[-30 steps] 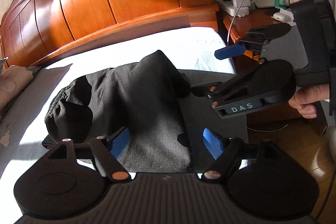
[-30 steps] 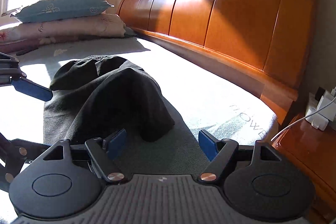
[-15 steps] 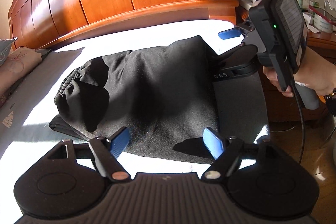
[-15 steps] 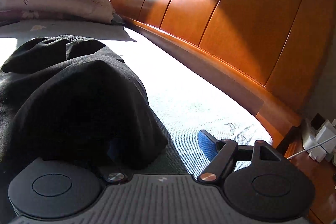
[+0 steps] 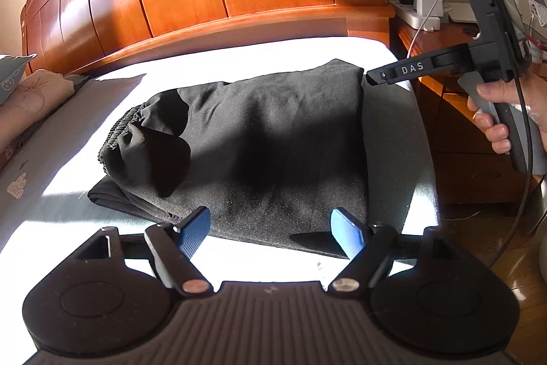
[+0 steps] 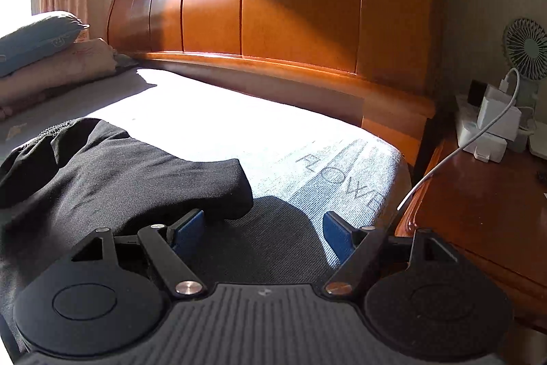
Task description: Fold clothes
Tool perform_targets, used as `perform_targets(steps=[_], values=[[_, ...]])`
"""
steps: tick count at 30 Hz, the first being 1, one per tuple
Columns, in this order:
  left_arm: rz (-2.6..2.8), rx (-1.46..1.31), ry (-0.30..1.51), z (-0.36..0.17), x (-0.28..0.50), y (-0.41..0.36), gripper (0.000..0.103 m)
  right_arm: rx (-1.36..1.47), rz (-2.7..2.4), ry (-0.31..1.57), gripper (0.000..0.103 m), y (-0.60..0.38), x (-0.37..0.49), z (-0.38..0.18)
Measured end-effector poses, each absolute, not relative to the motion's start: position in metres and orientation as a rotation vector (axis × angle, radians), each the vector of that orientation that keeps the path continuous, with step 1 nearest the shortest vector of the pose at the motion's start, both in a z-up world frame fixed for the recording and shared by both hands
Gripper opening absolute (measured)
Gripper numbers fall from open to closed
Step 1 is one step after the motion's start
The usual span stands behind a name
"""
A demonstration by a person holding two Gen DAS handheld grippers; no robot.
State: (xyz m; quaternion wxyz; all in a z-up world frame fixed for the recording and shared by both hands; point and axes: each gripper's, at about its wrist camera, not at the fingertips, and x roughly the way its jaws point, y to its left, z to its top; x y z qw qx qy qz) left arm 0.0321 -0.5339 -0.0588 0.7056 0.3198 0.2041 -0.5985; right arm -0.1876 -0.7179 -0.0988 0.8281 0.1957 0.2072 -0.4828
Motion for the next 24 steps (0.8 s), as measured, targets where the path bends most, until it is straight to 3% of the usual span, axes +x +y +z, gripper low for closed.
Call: perform_targets(steps=[12,15,17,19,24], values=[[-1.286,0.594,0.574,-0.056,0.062,-0.512,0.079,1.274,-0.564,0.095,0.079,-0.746,-0.195,-0.151],[-1.278,0.587,0.583,-0.056,0.067,-0.507,0.079,1.307,-0.536,0.045,0.068,-0.758,-0.182,-0.158],[-1.270,0.589,0.589,-0.058,0.071,-0.502,0.080,1.298,-0.534,0.047,0.039,-0.767,-0.172,-0.158],[-1.261,0.583,0.595,-0.059,0.076,-0.498,0.080,1.185,-0.567,0.076,0.016,-0.769,-0.163,-0.145],[-1.240,0.533,0.617,-0.058,0.088,-0.487,0.080,0.783,-0.693,0.248,0.015,-0.751,-0.146,-0.113]])
